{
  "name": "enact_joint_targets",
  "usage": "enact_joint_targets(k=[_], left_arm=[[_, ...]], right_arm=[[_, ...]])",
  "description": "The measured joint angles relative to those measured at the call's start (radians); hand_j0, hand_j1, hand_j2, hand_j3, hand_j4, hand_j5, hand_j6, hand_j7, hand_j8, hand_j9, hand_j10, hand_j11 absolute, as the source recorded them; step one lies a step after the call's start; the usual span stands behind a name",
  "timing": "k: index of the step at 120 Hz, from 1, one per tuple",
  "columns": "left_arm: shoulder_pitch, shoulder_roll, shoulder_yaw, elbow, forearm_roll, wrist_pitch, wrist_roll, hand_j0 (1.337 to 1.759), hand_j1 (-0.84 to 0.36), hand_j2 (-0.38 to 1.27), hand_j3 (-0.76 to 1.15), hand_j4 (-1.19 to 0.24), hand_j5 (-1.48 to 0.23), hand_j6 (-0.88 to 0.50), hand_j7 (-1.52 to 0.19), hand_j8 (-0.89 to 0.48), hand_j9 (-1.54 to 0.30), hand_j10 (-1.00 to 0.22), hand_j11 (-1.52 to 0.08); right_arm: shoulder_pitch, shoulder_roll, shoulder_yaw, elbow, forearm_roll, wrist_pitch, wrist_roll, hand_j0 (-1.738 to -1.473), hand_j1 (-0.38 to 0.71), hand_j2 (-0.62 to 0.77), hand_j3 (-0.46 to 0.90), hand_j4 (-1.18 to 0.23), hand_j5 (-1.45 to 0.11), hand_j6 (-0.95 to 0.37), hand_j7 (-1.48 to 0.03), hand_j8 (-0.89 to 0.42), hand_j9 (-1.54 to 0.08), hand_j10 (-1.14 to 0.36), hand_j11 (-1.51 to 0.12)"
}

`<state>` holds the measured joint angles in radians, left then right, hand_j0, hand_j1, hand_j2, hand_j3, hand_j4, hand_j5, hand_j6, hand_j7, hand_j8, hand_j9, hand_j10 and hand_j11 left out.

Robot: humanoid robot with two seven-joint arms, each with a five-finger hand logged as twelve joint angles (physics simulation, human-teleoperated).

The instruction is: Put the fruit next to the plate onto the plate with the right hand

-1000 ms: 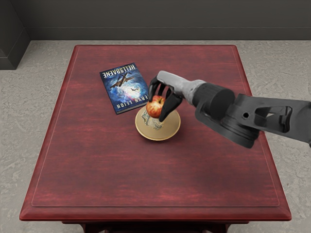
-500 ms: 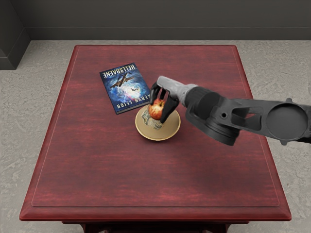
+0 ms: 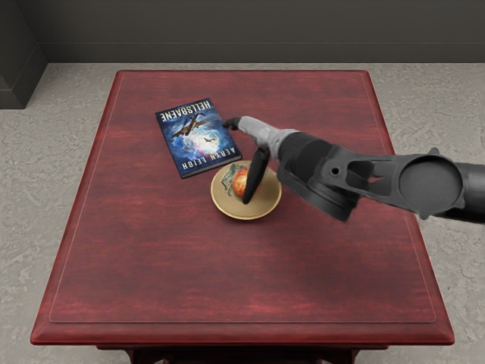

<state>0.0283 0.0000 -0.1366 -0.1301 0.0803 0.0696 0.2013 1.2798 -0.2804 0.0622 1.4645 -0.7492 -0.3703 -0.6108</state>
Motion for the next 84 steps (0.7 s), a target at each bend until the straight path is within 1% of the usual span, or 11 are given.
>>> enact_joint_targets(k=[6, 11, 17, 24, 29, 35, 43, 50, 58, 71, 84], left_arm=[[0.002, 0.000, 0.000, 0.000, 0.000, 0.000, 0.000, 1.658, 0.35, 0.00, 0.00, 0.00, 0.00, 0.00, 0.00, 0.00, 0.00, 0.00, 0.00], [0.002, 0.000, -0.001, 0.000, 0.000, 0.000, 0.000, 1.658, 0.35, 0.00, 0.00, 0.00, 0.00, 0.00, 0.00, 0.00, 0.00, 0.00, 0.00], [0.000, 0.000, 0.000, 0.000, 0.000, 0.000, 0.000, 1.658, 0.35, 0.00, 0.00, 0.00, 0.00, 0.00, 0.00, 0.00, 0.00, 0.00, 0.00], [-0.006, 0.000, 0.000, 0.000, 0.000, 0.000, 0.000, 1.658, 0.35, 0.00, 0.00, 0.00, 0.00, 0.00, 0.00, 0.00, 0.00, 0.00, 0.00], [-0.006, 0.000, 0.000, 0.000, 0.000, 0.000, 0.000, 1.658, 0.35, 0.00, 0.00, 0.00, 0.00, 0.00, 0.00, 0.00, 0.00, 0.00, 0.00], [-0.005, 0.000, 0.000, 0.000, 0.000, 0.000, 0.000, 1.658, 0.35, 0.00, 0.00, 0.00, 0.00, 0.00, 0.00, 0.00, 0.00, 0.00, 0.00], [-0.006, 0.000, 0.000, 0.000, 0.000, 0.000, 0.000, 1.658, 0.35, 0.00, 0.00, 0.00, 0.00, 0.00, 0.00, 0.00, 0.00, 0.00, 0.00], [-0.007, 0.000, 0.000, 0.000, 0.000, 0.000, 0.000, 1.658, 0.35, 0.00, 0.00, 0.00, 0.00, 0.00, 0.00, 0.00, 0.00, 0.00, 0.00], [-0.006, 0.000, 0.000, 0.000, 0.000, 0.000, 0.000, 1.658, 0.35, 0.00, 0.00, 0.00, 0.00, 0.00, 0.00, 0.00, 0.00, 0.00, 0.00], [-0.006, 0.000, 0.000, 0.000, 0.000, 0.000, 0.000, 1.658, 0.35, 0.00, 0.00, 0.00, 0.00, 0.00, 0.00, 0.00, 0.00, 0.00, 0.00], [-0.005, 0.000, 0.000, 0.000, 0.000, 0.000, 0.000, 1.658, 0.35, 0.00, 0.00, 0.00, 0.00, 0.00, 0.00, 0.00, 0.00, 0.00, 0.00]], right_arm=[[-0.029, 0.002, 0.070, -0.002, 0.066, 0.050, 0.000, -1.658, -0.29, 0.04, 0.00, -0.08, -0.12, -0.05, -0.11, -0.04, -0.12, -0.07, -0.13], [-0.064, 0.009, 0.144, -0.003, 0.131, 0.124, 0.000, -1.658, -0.30, 0.03, 0.00, -0.07, -0.10, -0.04, -0.09, -0.03, -0.10, -0.06, -0.10], [-0.109, 0.013, 0.235, -0.014, 0.218, 0.248, 0.000, -1.658, -0.31, 0.02, 0.00, -0.05, -0.08, -0.03, -0.07, -0.03, -0.08, -0.04, -0.08], [-0.147, 0.016, 0.319, -0.050, 0.331, 0.412, 0.000, -1.658, -0.32, 0.02, 0.00, -0.04, -0.06, -0.02, -0.06, -0.02, -0.06, -0.03, -0.06], [-0.169, 0.017, 0.361, -0.092, 0.425, 0.541, 0.000, -1.658, -0.33, 0.01, 0.00, -0.03, -0.05, -0.02, -0.04, -0.02, -0.05, -0.03, -0.05], [-0.188, 0.017, 0.402, -0.172, 0.539, 0.695, 0.000, -1.658, -0.33, 0.01, 0.00, -0.03, -0.04, -0.01, -0.04, -0.01, -0.04, -0.02, -0.04], [-0.206, -0.001, 0.432, -0.274, 0.679, 0.830, 0.000, -1.658, -0.34, 0.01, 0.00, -0.02, -0.03, -0.01, -0.03, -0.01, -0.03, -0.02, -0.03], [-0.224, -0.037, 0.441, -0.325, 0.773, 0.895, 0.000, -1.658, -0.34, 0.01, 0.00, -0.01, -0.02, -0.01, -0.02, -0.01, -0.02, -0.01, -0.02], [-0.240, -0.081, 0.426, -0.358, 0.879, 0.936, 0.000, -1.658, -0.34, 0.00, 0.00, -0.01, -0.01, -0.01, -0.01, 0.00, -0.01, -0.01, -0.02], [-0.256, -0.140, 0.401, -0.381, 0.991, 0.965, 0.000, -1.658, -0.35, 0.00, 0.00, -0.01, -0.01, 0.00, -0.01, 0.00, -0.01, 0.00, -0.01], [-0.274, -0.215, 0.380, -0.388, 1.053, 0.976, 0.000, -1.658, -0.35, 0.00, 0.00, 0.00, -0.01, 0.00, 0.00, 0.00, -0.01, 0.00, -0.01]])
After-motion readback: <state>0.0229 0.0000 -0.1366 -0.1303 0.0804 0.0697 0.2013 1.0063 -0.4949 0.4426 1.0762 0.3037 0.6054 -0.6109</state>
